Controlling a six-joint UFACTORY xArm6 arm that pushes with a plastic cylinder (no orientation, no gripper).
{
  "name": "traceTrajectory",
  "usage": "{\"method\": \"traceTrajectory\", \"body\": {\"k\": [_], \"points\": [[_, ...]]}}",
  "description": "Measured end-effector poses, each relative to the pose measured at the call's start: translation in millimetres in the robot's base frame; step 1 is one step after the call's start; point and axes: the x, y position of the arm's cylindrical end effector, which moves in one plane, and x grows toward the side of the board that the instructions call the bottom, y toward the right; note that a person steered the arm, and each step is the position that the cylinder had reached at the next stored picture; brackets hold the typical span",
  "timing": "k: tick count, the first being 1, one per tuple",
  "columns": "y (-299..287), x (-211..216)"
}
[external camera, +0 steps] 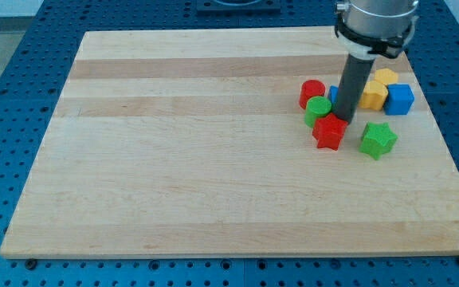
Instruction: Move the triangle away from the red circle
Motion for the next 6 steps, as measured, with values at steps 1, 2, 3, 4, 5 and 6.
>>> {"method": "traceTrajectory", "body": {"k": [1, 2, 3, 4, 5, 6], "points": [[-65, -13], [-68, -15], [-6, -28], [32, -42], [11, -56], [1, -39]]}}
